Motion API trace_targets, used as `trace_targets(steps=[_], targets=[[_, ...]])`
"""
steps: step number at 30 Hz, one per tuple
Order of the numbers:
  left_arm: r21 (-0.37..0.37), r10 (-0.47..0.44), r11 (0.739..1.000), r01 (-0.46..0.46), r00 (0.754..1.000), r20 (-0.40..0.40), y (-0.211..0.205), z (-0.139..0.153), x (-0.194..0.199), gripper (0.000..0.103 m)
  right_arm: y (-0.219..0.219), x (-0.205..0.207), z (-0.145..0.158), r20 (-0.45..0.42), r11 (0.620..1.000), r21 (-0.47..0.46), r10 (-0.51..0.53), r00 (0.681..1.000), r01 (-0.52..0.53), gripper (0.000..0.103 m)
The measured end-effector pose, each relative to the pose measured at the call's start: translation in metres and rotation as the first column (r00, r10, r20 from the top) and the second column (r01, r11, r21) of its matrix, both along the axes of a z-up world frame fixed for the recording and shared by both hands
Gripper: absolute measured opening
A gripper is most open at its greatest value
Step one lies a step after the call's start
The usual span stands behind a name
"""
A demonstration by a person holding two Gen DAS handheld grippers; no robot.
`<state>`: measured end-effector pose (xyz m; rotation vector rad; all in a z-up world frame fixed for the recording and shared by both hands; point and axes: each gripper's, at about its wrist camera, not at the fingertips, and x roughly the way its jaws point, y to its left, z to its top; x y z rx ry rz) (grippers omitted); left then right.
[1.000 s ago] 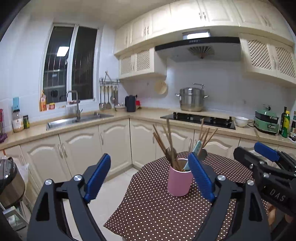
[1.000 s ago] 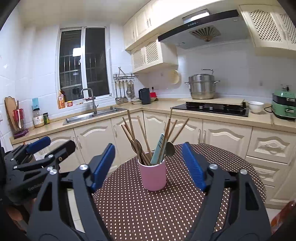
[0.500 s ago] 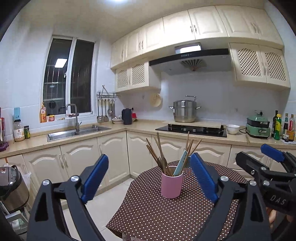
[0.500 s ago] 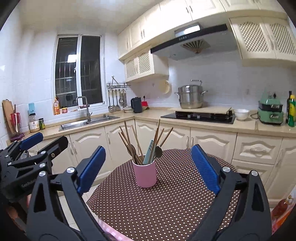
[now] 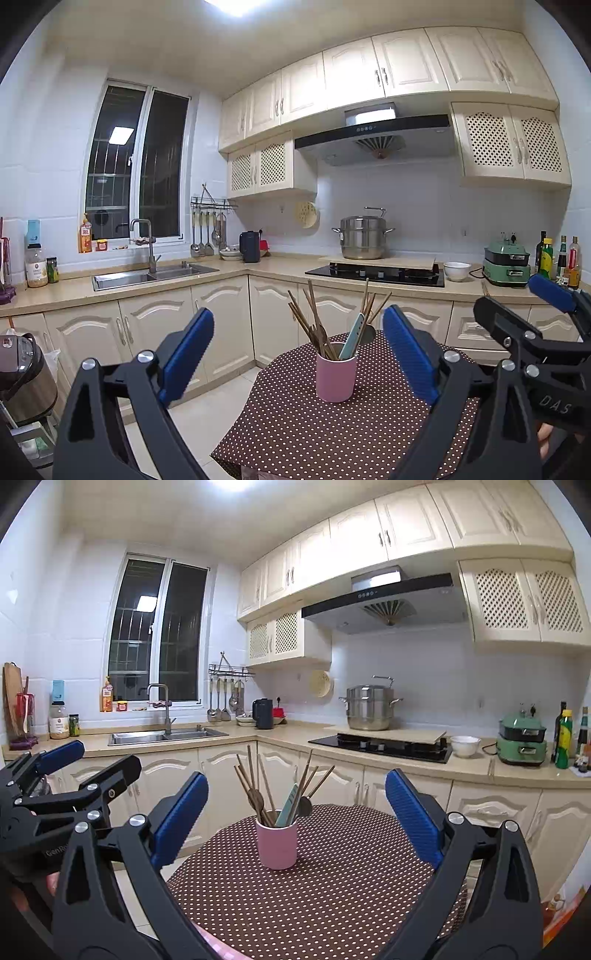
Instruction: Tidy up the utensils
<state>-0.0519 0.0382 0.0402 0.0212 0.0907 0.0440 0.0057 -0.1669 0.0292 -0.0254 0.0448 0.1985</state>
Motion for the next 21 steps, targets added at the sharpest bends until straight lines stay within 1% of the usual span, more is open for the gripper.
trace_targets(steps=[4, 21], targets=[[0.003, 0.001, 1.000, -0.001, 1.000, 0.006, -0.003, -0.001, 0.001, 0.091, 0.001, -0.002, 0.000, 0.013, 1.000, -0.012, -0.009, 1.000, 0.009, 0.095], [0.004, -0.007, 1.000, 0.007, 1.000, -0.015, 0.000, -0.009, 0.014, 0.091, 0.002, 0.009, -0.007, -0.014, 1.000, -0.013, -0.009, 1.000, 0.009, 0.095]])
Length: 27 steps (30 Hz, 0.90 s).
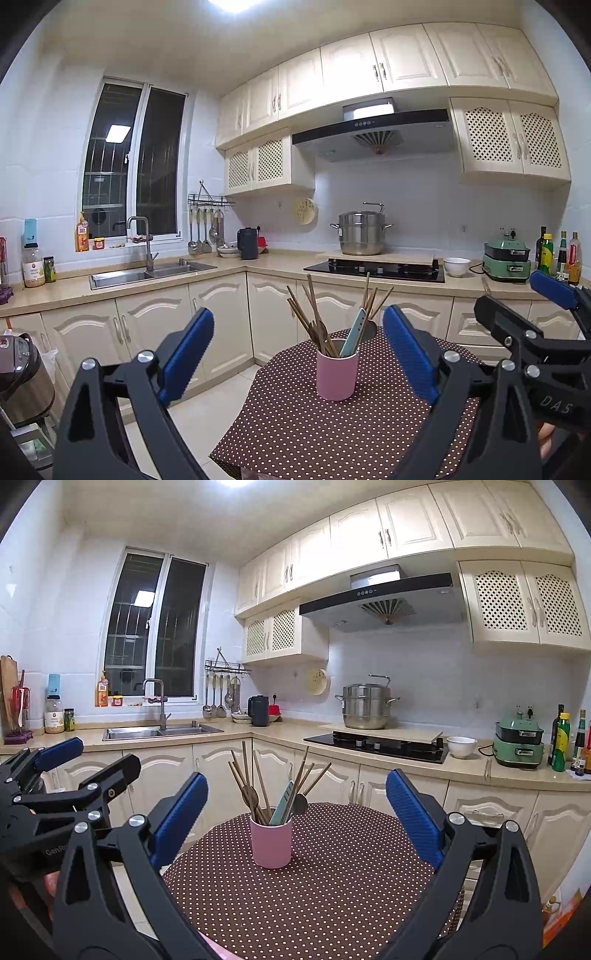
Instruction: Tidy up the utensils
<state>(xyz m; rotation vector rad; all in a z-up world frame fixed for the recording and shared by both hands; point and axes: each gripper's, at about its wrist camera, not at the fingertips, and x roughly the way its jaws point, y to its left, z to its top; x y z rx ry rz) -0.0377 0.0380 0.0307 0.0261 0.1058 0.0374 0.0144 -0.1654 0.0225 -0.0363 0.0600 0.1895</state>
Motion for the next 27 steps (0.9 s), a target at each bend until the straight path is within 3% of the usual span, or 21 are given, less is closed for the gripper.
trace_targets(steps=[27], targets=[[0.006, 0.001, 1.000, -0.001, 1.000, -0.004, 0.0052, -0.0038, 0.0046, 0.091, 0.0002, 0.0060, -0.0001, -0.012, 1.000, -0.006, 0.000, 1.000, 0.000, 0.095]])
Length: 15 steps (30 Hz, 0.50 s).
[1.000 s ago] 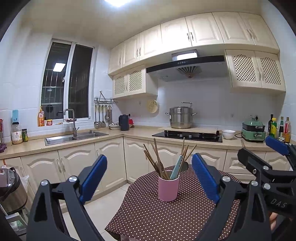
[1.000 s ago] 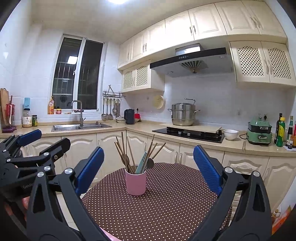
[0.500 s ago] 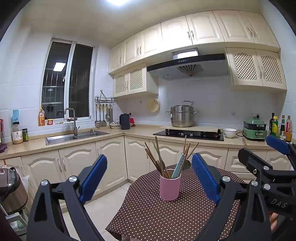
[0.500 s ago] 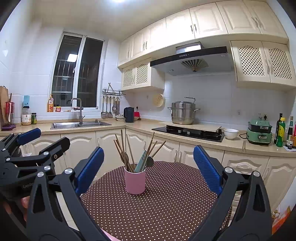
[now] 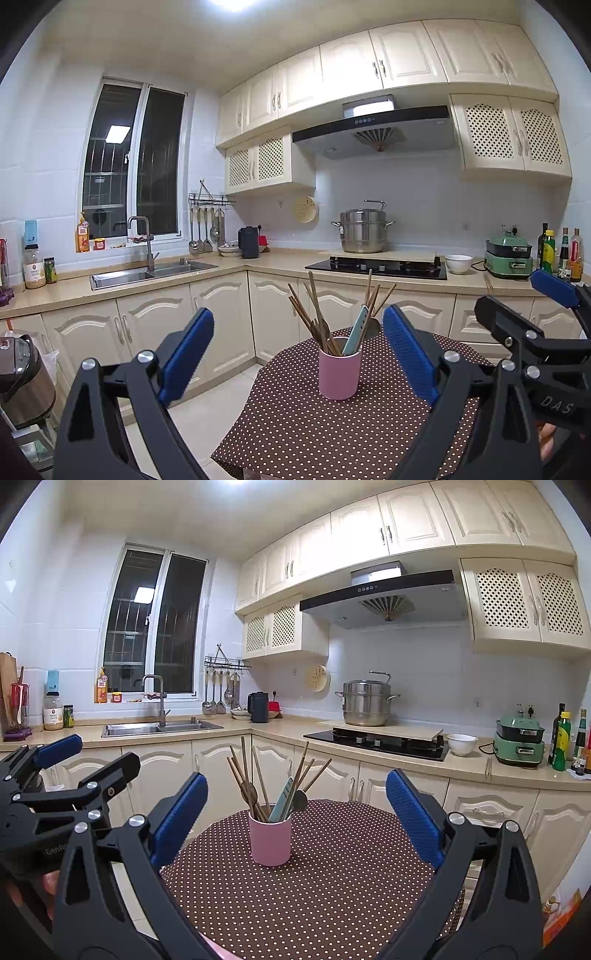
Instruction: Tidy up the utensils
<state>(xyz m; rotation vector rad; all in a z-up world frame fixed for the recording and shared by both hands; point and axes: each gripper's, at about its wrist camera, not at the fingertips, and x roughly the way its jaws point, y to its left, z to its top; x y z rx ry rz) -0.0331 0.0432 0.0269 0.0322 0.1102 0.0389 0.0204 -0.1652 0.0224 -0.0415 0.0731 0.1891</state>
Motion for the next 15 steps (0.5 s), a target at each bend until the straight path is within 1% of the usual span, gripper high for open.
trace_targets(steps=[15], targets=[[0.007, -0.001, 1.000, 0.001, 1.000, -0.004, 0.0016, -0.0008, 0.0043, 0.091, 0.0003, 0.0054, -0.0017, -0.008, 1.000, 0.005, 0.001, 1.000, -0.001, 0.095]])
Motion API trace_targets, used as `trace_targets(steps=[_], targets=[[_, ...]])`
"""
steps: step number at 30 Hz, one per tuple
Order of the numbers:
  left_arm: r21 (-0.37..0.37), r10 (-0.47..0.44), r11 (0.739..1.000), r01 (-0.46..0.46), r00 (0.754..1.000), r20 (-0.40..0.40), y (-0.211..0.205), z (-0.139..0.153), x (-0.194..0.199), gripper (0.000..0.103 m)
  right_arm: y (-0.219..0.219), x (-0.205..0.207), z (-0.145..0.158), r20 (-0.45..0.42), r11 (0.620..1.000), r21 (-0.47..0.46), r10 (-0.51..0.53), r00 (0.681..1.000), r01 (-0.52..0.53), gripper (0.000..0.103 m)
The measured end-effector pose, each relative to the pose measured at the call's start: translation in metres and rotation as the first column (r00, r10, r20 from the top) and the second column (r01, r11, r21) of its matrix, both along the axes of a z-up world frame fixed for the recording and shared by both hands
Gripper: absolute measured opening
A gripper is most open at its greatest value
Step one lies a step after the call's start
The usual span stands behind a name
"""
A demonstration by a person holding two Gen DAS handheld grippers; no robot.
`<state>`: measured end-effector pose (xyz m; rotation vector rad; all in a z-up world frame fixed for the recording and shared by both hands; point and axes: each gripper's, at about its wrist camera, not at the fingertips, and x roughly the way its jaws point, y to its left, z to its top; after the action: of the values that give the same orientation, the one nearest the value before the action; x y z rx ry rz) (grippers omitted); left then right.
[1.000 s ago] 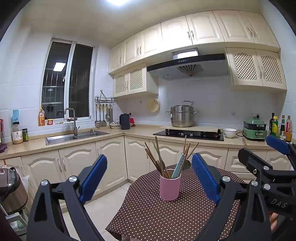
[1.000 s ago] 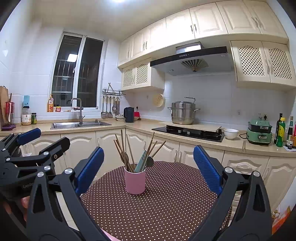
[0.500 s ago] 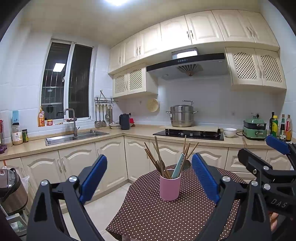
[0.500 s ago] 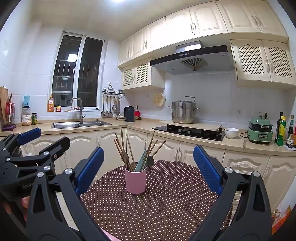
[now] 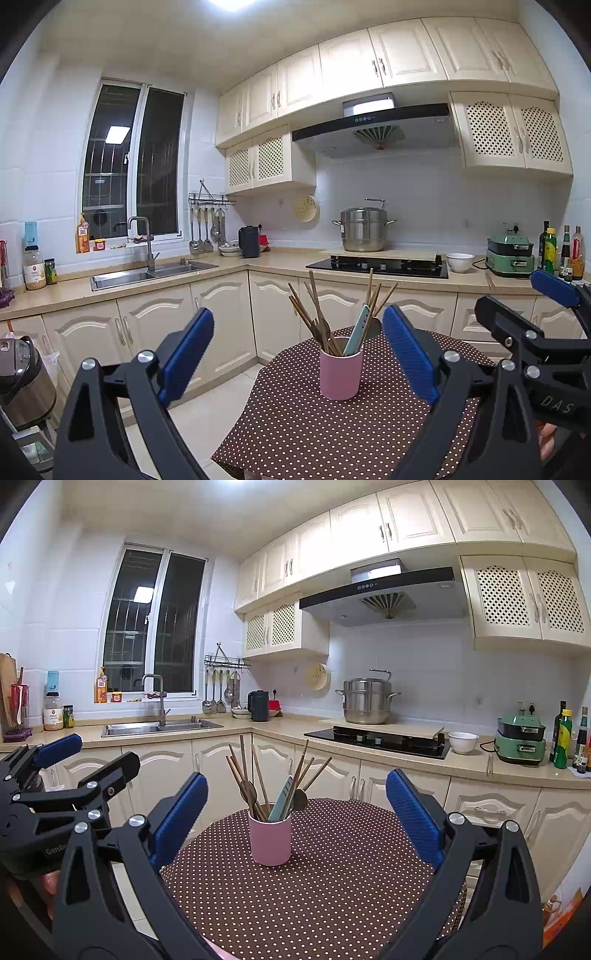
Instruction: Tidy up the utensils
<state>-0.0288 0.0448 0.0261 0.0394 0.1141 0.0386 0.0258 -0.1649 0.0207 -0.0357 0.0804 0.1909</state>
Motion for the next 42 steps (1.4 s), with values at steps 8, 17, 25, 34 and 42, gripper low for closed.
trace_targets(steps=[8, 17, 25, 34, 42], targets=[[0.003, -0.002, 1.000, 0.002, 1.000, -0.004, 0.001, -0.002, 0.002, 0.091, -0.001, 0.001, -0.002, -0.005, 1.000, 0.001, -0.001, 1.000, 0.001, 0.095], [0.005, -0.003, 1.000, 0.003, 1.000, -0.008, 0.003, -0.004, 0.004, 0.091, -0.001, 0.004, -0.005, -0.009, 1.000, 0.003, -0.003, 1.000, 0.003, 0.095], [0.010, -0.003, 1.000, 0.003, 1.000, -0.009, 0.004, -0.006, 0.005, 0.091, -0.001, 0.004, -0.007, -0.012, 1.000, 0.004, -0.003, 1.000, 0.003, 0.095], [0.012, -0.006, 1.000, 0.006, 1.000, -0.013, 0.007, -0.007, 0.007, 0.091, 0.000, 0.003, -0.010, -0.016, 1.000, 0.009, -0.005, 1.000, 0.005, 0.095], [0.013, -0.006, 1.000, 0.006, 1.000, -0.014, 0.008, -0.007, 0.007, 0.091, 0.000, 0.003, -0.011, -0.019, 1.000, 0.009, -0.006, 1.000, 0.006, 0.095]])
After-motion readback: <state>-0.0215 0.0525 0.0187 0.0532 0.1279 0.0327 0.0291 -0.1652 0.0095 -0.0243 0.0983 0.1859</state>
